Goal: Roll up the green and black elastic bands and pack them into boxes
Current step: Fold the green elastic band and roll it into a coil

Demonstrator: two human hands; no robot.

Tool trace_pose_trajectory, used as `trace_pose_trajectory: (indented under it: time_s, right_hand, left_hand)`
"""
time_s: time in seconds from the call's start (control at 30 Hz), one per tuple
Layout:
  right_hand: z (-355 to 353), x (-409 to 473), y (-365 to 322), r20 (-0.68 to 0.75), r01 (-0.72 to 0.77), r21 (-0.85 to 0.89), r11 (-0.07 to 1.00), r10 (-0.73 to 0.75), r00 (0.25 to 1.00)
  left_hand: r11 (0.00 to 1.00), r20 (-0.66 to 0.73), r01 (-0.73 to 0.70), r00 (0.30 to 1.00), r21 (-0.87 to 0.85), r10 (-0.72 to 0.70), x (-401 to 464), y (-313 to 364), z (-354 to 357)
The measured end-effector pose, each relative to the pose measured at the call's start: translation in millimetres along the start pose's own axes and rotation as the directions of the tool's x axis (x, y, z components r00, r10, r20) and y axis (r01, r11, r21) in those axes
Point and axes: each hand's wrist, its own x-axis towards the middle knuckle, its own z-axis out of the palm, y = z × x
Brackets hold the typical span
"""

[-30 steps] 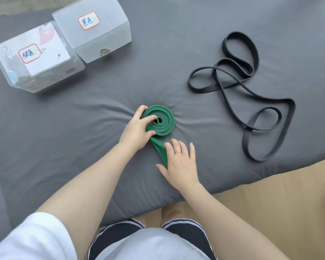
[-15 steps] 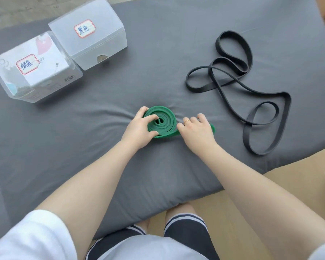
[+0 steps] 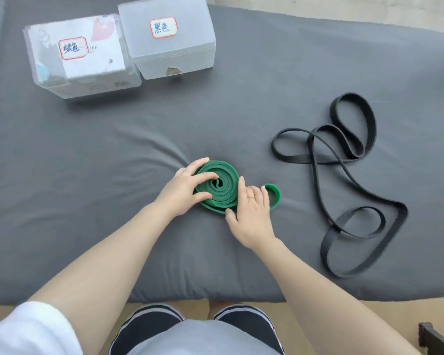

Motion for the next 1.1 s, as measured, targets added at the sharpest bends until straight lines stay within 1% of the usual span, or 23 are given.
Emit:
trace_pose_trajectory:
  time_s: [0.07, 0.13, 0.23, 0.33, 0.4, 0.43, 0.47, 0.5, 0.57, 0.6, 0.63, 0.7, 0.73, 0.8, 0.83, 0.9, 0.97, 1.0, 1.1]
  right_hand:
    - [4, 1, 4, -0.035, 0.021, 0.043, 0.999, -0.019, 0.999]
    - [11, 3, 5, -0.132, 0.021, 0.009, 1.000, -0.020, 0.991]
    - [17, 8, 1, -0.251, -0.031, 0.066, 0.997, 0.046, 0.967]
    - [16, 14, 0, -0.268, -0.058, 0.126, 0.990, 0.090, 0.959]
    - [18, 13, 3, -0.266, -0.034, 0.103, 0.994, 0.061, 0.962]
    - [19, 12, 5, -0.261, -0.020, 0.086, 0.996, 0.042, 0.965]
    - [21, 11, 7, -0.247, -0.008, 0.075, 0.997, 0.027, 0.969]
    - [21, 10, 9, -0.235, -0.001, 0.071, 0.998, 0.018, 0.972]
    - [20, 10, 8, -0.248, -0.004, 0.055, 0.998, 0.018, 0.969]
    - [20, 10, 7, -0.259, -0.014, 0.042, 0.999, 0.024, 0.966]
    - [19, 10, 5, -0.263, -0.028, 0.024, 0.999, 0.033, 0.964]
    - [16, 9, 0, -0.269, -0.049, -0.020, 0.999, 0.042, 0.962]
    - [14, 8, -1, -0.273, -0.049, -0.031, 0.998, 0.039, 0.961]
    - [11, 9, -2, -0.272, -0.038, -0.026, 0.999, 0.030, 0.962]
    - [10, 10, -2, -0.272, -0.036, -0.025, 0.999, 0.028, 0.962]
    - [9, 13, -2, -0.265, -0.044, -0.018, 0.999, 0.038, 0.963]
    - [8, 14, -2, -0.228, -0.043, 0.026, 0.999, 0.047, 0.972]
    - [7, 14, -2, -0.197, -0.041, 0.057, 0.998, 0.051, 0.979]
    - [1, 13, 1, -0.128, -0.053, 0.114, 0.992, 0.067, 0.989]
  left_hand:
    - [0.999, -0.014, 0.022, 1.000, -0.043, -0.023, -4, 0, 3]
    - [0.992, -0.023, 0.052, 0.998, -0.116, -0.055, -7, 2, 6]
    - [0.975, -0.012, 0.094, 0.995, -0.203, -0.098, -12, 6, 9]
    - [0.939, -0.049, 0.121, 0.988, -0.322, -0.144, -16, 5, 13]
    - [0.888, -0.124, 0.144, 0.968, -0.436, -0.217, -18, 7, 17]
    - [0.863, -0.156, 0.173, 0.948, -0.476, -0.276, -18, 9, 20]
    - [0.828, -0.168, 0.216, 0.923, -0.517, -0.345, -20, 12, 21]
    - [0.773, -0.157, 0.257, 0.896, -0.581, -0.416, -21, 15, 22]
    - [0.586, -0.086, 0.289, 0.845, -0.757, -0.528, -24, 20, 24]
    - [0.507, -0.054, 0.294, 0.824, -0.810, -0.564, -25, 20, 24]
    - [0.479, -0.042, 0.300, 0.812, -0.825, -0.582, -26, 18, 23]
    - [0.506, -0.047, 0.313, 0.815, -0.804, -0.578, -26, 14, 21]
    - [0.556, -0.073, 0.320, 0.817, -0.768, -0.572, -25, 12, 19]
    - [0.683, -0.169, 0.338, 0.810, -0.648, -0.561, -23, 9, 17]
    - [0.724, -0.212, 0.347, 0.802, -0.596, -0.558, -22, 10, 17]
    - [0.736, -0.238, 0.372, 0.780, -0.566, -0.578, -18, 12, 18]
    - [0.713, -0.207, 0.395, 0.775, -0.580, -0.597, -15, 11, 16]
    - [0.716, -0.182, 0.403, 0.788, -0.570, -0.589, -13, 10, 12]
    - [0.824, -0.157, 0.392, 0.859, -0.409, -0.486, 0, 9, -4]
